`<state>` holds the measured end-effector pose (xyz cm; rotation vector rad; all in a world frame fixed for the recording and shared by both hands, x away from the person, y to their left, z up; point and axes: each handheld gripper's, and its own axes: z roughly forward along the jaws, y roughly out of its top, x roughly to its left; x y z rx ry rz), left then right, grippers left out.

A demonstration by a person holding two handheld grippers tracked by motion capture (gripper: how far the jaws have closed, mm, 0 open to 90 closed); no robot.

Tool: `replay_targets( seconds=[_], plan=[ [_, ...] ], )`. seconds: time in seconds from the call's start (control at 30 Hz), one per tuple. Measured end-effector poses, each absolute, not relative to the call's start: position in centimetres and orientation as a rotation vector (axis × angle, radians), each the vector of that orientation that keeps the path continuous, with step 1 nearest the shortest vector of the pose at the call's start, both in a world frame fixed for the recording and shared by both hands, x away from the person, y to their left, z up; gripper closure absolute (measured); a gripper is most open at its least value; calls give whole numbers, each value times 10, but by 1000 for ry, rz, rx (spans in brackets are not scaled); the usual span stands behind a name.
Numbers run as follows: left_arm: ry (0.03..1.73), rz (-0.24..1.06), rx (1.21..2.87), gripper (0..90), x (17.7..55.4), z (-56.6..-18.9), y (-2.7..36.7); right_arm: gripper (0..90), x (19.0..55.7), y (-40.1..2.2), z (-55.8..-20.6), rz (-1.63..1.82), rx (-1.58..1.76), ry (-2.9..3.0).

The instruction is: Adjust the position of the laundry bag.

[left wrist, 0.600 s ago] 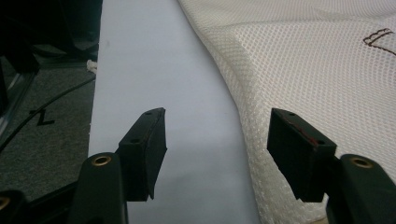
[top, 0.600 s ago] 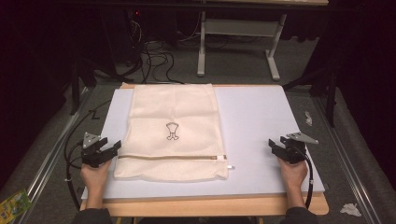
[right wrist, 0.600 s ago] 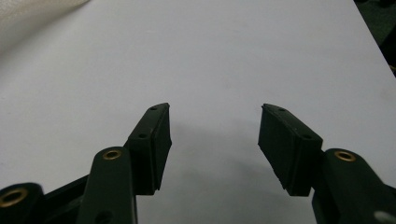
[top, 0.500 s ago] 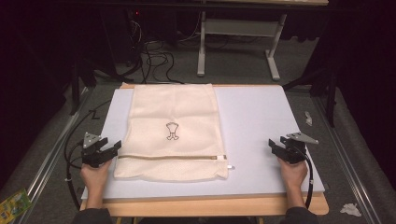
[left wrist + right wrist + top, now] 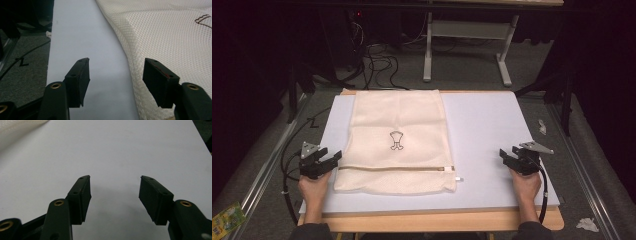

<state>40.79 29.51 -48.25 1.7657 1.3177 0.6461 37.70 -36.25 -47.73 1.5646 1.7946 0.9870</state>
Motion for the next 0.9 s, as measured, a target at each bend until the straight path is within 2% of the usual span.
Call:
replay_targets(
  seconds=[0.27,0.5,0.7,0.77,0.9],
  plan=[
    [1315,650,1757,375,407,-482,295,443,377,-362,-477,980,1550,1807],
    [1311,662,1778,398,408,-482,293,459,377,-361,-477,981,1534,1822],
    [1330,636,1751,395,408,-482,297,465,378,-361,-477,980,1540,1823],
    [1369,580,1709,390,409,-481,296,478,377,-358,-476,961,1517,1823],
    [1346,598,1747,385,408,-480,288,489,379,-353,-473,985,1525,1860]
  ],
)
